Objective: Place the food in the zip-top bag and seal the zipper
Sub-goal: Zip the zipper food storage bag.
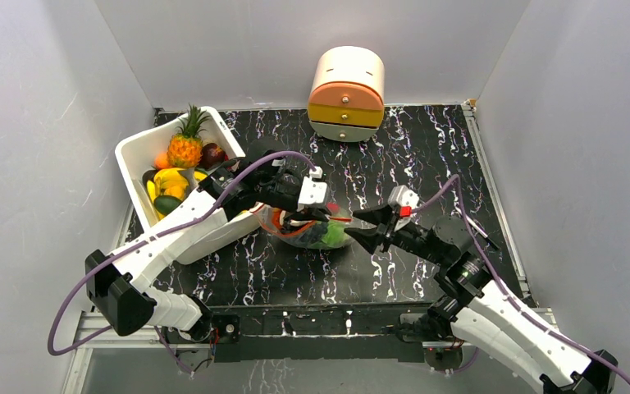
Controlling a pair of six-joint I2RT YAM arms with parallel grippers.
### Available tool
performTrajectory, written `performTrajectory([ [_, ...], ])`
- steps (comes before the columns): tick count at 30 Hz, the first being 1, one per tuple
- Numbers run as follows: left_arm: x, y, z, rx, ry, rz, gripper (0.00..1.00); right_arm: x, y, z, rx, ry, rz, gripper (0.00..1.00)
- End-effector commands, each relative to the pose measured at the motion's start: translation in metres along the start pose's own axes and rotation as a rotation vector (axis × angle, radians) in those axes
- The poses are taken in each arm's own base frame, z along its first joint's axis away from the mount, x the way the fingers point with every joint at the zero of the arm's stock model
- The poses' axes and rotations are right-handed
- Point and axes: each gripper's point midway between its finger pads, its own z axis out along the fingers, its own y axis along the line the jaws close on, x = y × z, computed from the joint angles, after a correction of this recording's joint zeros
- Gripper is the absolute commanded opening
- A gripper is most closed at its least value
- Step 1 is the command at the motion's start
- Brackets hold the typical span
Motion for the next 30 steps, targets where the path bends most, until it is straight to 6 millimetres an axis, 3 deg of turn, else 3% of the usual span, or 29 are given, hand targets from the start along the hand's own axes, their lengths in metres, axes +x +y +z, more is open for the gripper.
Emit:
performTrajectory([
  [1, -0.017, 0.000, -0.011, -0.034, -0.044, 0.014, 0.00, -0.045, 0.011, 0.011, -0.099, -0.084, -0.101, 0.50],
  [7, -0.025, 0.003, -0.012, -0.035, -0.059, 0.020, 0.00, -0.038, 0.010, 0.025, -0.132, -0.046, -0.107, 0.58],
  [14, -0.028, 0.001, -0.010, -0.015, -0.075, 0.018, 0.00, -0.045, 0.010, 0.035, -0.158, -0.086, -0.135, 0.37],
  [20, -0.027, -0.002, -0.009, 0.003, -0.084, 0.012, 0.00, -0.047, 0.008, 0.042, -0.164, -0.101, -0.152, 0.26],
  [24, -0.027, -0.002, -0.009, -0.003, -0.082, 0.014, 0.00, -0.050, 0.007, 0.043, -0.162, -0.103, -0.171, 0.02],
  [30, -0.020, -0.001, -0.013, -0.023, -0.039, 0.019, 0.00, -0.058, -0.001, 0.035, -0.088, -0.132, -0.160, 0.00],
])
